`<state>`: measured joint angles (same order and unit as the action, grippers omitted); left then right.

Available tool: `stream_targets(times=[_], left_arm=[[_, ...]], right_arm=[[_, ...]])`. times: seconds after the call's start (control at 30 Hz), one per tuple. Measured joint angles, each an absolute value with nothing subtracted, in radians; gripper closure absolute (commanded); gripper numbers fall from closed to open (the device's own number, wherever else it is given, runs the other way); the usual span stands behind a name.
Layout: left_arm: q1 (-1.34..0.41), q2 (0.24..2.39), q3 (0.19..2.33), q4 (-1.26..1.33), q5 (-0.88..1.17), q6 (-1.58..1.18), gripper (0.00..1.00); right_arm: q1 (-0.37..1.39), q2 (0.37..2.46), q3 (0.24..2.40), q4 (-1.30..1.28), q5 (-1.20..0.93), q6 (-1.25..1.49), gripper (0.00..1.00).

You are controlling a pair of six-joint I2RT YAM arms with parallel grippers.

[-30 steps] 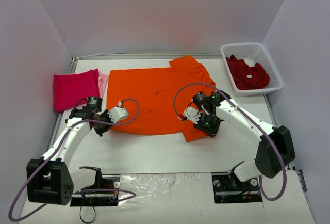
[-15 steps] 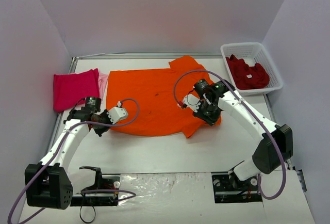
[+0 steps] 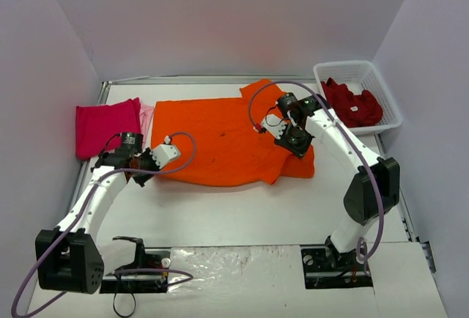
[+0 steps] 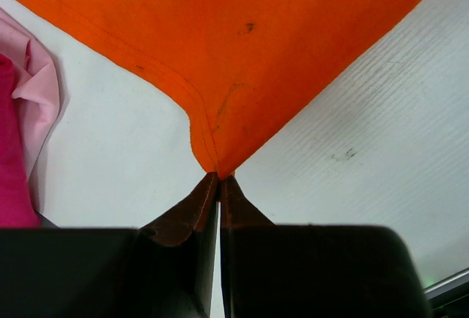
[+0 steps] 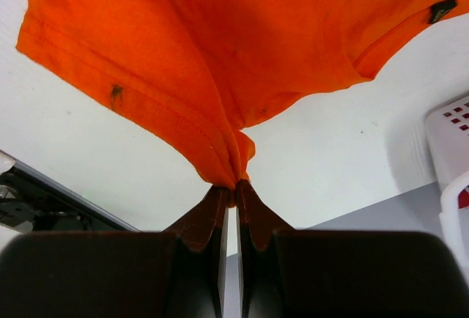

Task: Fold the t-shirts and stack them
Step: Grap the side of the flattened tshirt closest away from the robot with both arms, then fold the flattened tshirt in 1/3 of the way

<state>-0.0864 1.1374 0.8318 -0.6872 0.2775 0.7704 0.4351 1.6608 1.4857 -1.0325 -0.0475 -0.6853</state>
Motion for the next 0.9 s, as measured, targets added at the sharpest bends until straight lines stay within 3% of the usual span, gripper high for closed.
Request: stream_targets(times=[0.9], left_arm=[[-0.075,1.423,0.99,-0.588,0.178,0.772,0.98]], right_arm=[[0.391,2.025,1.952,-1.016,0.031,-0.714,1.0]])
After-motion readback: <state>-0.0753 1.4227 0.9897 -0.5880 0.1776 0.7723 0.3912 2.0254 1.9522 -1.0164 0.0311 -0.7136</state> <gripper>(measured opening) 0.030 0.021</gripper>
